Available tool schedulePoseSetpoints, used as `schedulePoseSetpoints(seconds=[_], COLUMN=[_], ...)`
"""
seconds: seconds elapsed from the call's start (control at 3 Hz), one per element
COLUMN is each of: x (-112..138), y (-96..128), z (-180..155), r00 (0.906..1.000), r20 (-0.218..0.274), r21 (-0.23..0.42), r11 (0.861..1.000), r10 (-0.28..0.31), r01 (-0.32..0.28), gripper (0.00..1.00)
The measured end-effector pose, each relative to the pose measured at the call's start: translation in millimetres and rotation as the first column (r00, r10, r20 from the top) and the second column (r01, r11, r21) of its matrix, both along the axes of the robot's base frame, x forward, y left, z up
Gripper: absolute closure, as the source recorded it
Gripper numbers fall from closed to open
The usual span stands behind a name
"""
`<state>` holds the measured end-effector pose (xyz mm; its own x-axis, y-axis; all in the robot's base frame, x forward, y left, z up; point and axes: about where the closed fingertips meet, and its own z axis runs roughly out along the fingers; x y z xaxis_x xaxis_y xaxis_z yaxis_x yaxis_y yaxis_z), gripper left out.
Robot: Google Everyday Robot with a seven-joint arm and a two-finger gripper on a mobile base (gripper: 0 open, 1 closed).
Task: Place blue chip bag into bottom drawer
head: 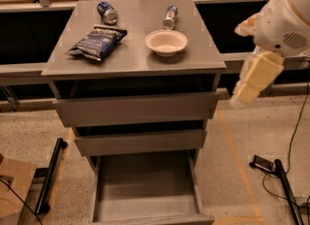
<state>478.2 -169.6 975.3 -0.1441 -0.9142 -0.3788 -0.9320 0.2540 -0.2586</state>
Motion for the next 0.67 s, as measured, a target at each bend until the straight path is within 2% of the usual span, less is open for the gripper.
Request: schedulePoseSetpoints(seconds=[0.33, 0.67], x=[1.8, 6.1], y=[7.9, 10.8], z=[2.0, -6.8], r00=[1.0, 0.9998], r20=[0.005, -0.016], r21=[0.03, 0.046], r11=[1.0, 0.999], r10=[0.006, -0.014], r01=[-0.006, 0.014], gripper=[0.0, 0.0])
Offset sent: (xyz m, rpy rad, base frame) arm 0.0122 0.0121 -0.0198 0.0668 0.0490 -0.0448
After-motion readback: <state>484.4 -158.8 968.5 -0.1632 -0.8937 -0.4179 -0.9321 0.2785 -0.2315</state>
